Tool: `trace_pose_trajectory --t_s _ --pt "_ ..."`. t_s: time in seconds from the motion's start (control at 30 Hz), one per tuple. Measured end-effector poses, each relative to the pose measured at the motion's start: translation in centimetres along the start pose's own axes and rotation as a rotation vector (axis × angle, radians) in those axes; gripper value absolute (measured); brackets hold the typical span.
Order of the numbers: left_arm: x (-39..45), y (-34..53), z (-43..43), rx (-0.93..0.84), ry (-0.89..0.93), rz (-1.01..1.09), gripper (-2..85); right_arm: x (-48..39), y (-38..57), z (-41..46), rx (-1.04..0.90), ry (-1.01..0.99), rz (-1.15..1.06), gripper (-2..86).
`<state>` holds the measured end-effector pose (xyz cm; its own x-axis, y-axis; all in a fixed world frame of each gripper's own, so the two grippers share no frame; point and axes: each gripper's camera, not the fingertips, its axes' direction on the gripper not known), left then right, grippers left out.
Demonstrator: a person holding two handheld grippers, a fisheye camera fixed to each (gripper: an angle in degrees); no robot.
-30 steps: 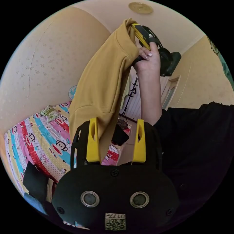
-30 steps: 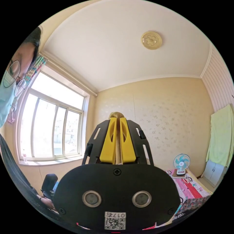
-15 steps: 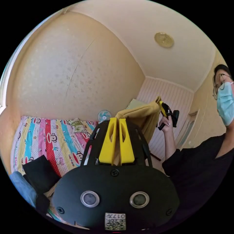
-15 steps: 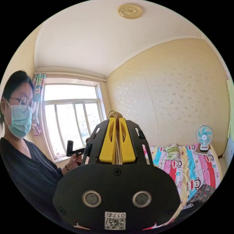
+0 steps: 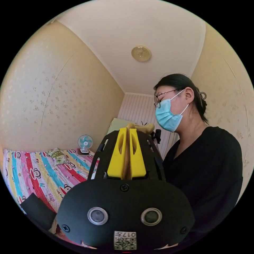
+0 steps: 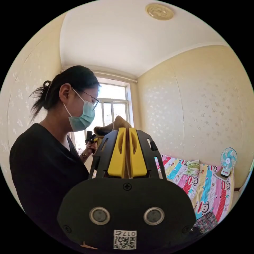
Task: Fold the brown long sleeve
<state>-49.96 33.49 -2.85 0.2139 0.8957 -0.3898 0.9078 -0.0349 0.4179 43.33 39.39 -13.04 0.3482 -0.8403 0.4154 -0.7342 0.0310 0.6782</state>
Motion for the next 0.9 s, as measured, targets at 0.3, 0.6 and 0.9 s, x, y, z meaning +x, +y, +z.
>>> trace_pose_trajectory --t_s 0.3,0.6,0.9 --pt "-22.7 8.5 1.1 -0.052 -0.206 -0.429 0.2 32.2 8.1 20.7 -0.504 -0.014 0.442 2.0" --pt "-46.5 30.4 -0.8 -0.373 -0.758 -0.858 6.1 46.6 35.2 36.6 -0.863 0.353 0.527 3.2" --pt "-36.6 50.5 -5.5 -0.601 -0.883 -1.115 5.3 40.4 52.7 17.8 -1.110 0.494 0.738 5.1"
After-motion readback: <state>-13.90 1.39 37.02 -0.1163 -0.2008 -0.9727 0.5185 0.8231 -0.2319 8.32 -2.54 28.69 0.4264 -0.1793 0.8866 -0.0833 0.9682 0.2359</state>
